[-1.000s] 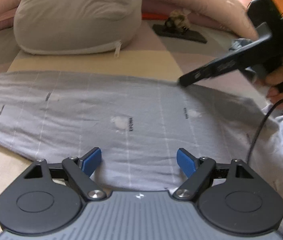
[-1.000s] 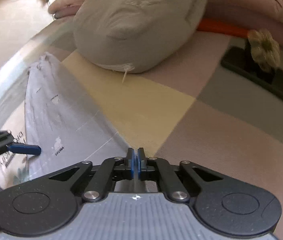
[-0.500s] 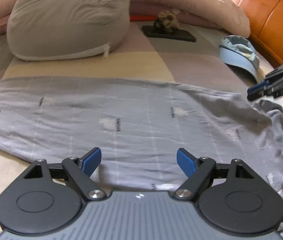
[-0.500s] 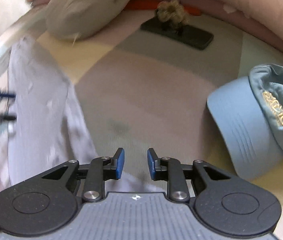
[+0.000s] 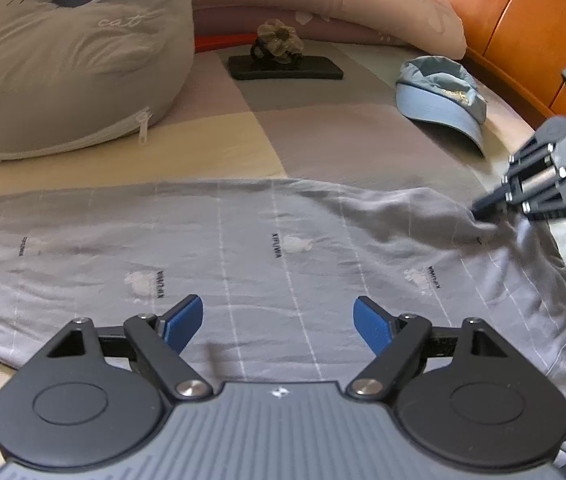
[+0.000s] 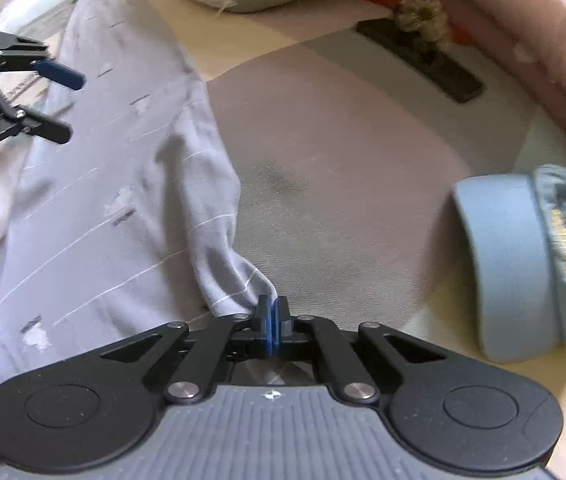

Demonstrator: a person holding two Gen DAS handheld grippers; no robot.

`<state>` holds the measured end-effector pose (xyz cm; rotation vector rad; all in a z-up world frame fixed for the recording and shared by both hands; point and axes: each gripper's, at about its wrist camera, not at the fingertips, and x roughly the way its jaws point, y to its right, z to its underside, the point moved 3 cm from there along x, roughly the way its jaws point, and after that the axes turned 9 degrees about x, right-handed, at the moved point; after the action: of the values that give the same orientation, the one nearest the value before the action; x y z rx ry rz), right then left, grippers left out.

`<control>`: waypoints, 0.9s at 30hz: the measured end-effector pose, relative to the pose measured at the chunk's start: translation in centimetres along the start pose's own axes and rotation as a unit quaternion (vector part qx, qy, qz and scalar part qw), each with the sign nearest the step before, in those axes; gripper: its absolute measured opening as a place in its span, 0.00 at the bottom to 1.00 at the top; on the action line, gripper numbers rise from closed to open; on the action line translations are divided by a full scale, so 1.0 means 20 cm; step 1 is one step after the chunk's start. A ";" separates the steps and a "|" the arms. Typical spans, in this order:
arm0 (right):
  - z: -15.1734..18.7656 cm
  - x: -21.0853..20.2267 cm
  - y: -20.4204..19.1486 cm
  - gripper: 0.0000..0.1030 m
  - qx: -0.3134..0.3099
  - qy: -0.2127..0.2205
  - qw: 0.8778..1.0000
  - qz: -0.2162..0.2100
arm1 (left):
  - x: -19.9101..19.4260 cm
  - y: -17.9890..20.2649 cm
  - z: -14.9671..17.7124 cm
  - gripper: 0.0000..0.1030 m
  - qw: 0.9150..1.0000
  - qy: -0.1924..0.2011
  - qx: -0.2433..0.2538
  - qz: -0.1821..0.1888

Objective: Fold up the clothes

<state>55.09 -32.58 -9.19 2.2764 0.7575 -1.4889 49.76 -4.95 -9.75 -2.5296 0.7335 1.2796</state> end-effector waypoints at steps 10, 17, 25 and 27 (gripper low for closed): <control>-0.05 -0.05 0.08 0.14 0.105 0.039 0.993 0.040 | 0.00 0.00 0.00 0.79 1.000 -0.001 0.005 -0.015; -0.25 -0.01 -0.10 0.37 0.064 0.085 0.993 -0.049 | -0.03 -0.06 0.02 0.79 0.999 0.004 -0.013 -0.030; -0.34 0.19 -0.27 0.15 0.009 0.063 0.996 -0.059 | -0.09 -0.13 0.08 0.79 0.998 0.009 -0.028 -0.048; -0.33 0.17 -0.31 0.03 -0.008 0.056 0.997 -0.051 | -0.10 -0.16 0.09 0.79 0.998 0.009 -0.037 -0.049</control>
<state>57.55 -23.24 -9.52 2.3570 0.9270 -1.4013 49.14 -0.87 -9.45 -2.6041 0.5666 1.2760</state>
